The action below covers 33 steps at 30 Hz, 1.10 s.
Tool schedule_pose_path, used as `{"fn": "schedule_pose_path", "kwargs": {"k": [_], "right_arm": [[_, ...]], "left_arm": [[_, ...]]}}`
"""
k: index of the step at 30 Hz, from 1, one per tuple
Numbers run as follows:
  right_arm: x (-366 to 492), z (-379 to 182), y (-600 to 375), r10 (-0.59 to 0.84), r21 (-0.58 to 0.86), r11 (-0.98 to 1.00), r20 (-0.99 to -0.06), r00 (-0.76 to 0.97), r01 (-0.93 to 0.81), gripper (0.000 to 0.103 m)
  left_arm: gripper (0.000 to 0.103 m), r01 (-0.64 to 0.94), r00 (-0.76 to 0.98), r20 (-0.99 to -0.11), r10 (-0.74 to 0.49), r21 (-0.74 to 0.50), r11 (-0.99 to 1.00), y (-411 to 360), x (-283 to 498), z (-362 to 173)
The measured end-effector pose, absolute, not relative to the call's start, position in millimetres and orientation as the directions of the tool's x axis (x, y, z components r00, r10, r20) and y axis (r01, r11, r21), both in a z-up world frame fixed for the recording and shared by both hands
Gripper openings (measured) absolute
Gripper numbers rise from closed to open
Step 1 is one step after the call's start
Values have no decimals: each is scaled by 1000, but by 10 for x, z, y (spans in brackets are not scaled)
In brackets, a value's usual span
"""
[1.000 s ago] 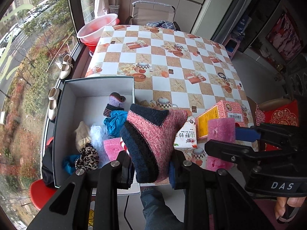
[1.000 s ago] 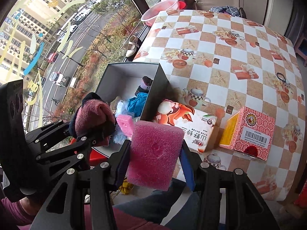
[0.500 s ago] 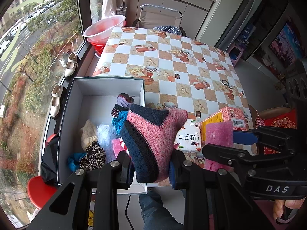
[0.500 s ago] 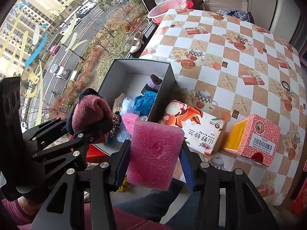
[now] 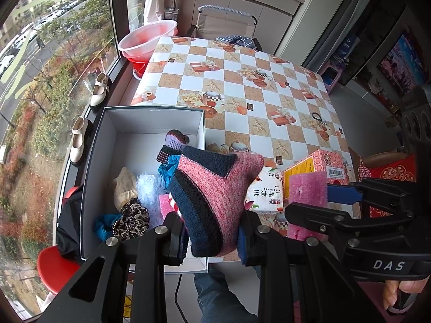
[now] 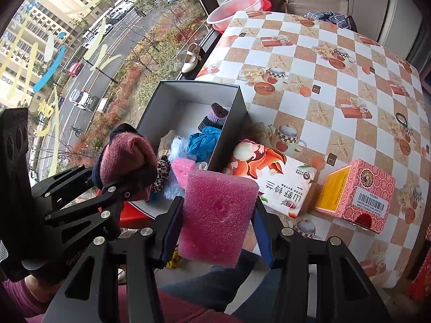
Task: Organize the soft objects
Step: 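Carry the knit slipper with the left gripper while the right gripper carries the pink sponge over the box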
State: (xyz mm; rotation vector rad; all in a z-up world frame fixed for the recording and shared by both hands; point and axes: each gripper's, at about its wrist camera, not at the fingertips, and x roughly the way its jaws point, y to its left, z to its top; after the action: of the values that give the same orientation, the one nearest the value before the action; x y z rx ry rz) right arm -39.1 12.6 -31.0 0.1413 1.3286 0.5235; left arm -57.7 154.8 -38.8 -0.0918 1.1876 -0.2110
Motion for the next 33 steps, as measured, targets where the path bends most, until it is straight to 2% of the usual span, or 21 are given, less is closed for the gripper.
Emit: {"fn": "schedule_pose_path", "kwargs": {"k": [11,23,33], "right_arm": [[-379,-313,166,441,389,874,-886,142,-291,51],[-358,-377,441,427,370,852,-901,81,-371,51],[-374,-396,679,406,348,830,-913,46,-437,51]], "left_arm": [[31,78,373,-908,-192,-176,981,1649,-596,-410],[31,-82,358,-924,-136,-177,981,2066,-692,-645],[31,-137,347,-929,-125,-182,974,2215,-763,-747]]}}
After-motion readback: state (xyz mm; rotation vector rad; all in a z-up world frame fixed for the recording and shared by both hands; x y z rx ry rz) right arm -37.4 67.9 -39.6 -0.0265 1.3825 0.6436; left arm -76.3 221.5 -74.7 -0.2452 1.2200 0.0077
